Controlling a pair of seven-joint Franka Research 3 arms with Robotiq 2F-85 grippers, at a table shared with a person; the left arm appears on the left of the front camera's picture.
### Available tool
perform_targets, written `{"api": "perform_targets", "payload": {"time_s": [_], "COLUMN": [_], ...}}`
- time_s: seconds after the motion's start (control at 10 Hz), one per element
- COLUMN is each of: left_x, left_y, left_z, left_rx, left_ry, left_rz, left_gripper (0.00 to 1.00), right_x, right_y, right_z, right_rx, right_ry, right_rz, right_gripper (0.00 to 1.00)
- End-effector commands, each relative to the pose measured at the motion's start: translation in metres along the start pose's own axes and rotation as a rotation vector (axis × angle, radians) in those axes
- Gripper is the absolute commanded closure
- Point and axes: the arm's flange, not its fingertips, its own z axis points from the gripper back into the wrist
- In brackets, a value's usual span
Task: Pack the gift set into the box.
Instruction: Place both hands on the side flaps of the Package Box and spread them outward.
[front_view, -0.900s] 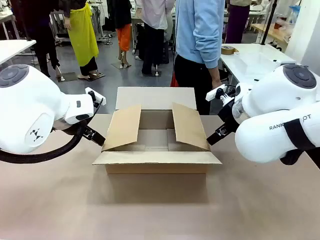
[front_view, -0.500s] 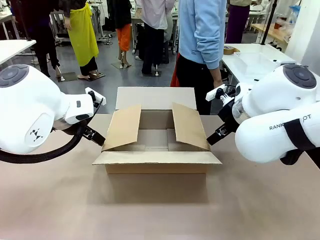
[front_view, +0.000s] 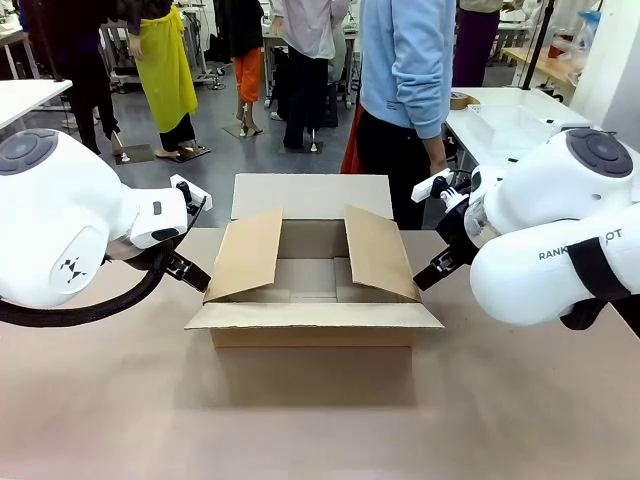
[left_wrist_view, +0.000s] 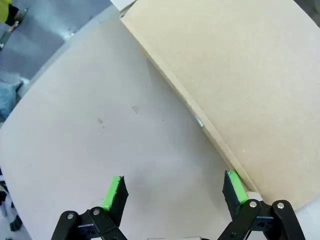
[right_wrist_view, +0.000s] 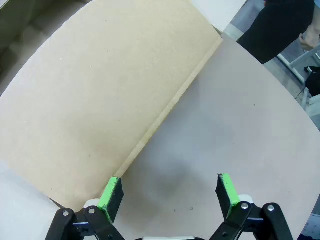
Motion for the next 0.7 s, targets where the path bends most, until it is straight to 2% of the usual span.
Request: {"api": "perform_targets", "payload": {"time_s": [0.0, 0.1, 0.3, 0.5, 0.6], "left_x": [0.0, 0.0, -0.039, -0.071, -0.086], "left_y": [0.0, 0.0, 0.024, 0.045, 0.057], "left_z": [0.0, 0.0, 0.039, 0.106, 0.141], "left_rx": [0.0, 0.0, -0.035, -0.114, -0.132], "left_ry": [0.0, 0.0, 0.081, -0.027, -0.047], "left_rz": [-0.001, 0.0, 0.025, 0.188, 0.35], "left_gripper": [0.0, 0.0, 0.0, 0.0, 0.0], "right_x": [0.0, 0.0, -0.017, -0.038, -0.049], "right_y": [0.0, 0.0, -0.032, -0.067, -0.085], "right_z": [0.0, 0.0, 0.034, 0.089, 0.121], "right_rx": [0.0, 0.0, 0.065, 0.188, 0.29], "right_ry": [0.0, 0.0, 0.08, 0.012, -0.089], "right_rz": [0.0, 0.0, -0.107, -0.318, -0.442], "right_gripper": [0.0, 0.0, 0.0, 0.0, 0.0]}}
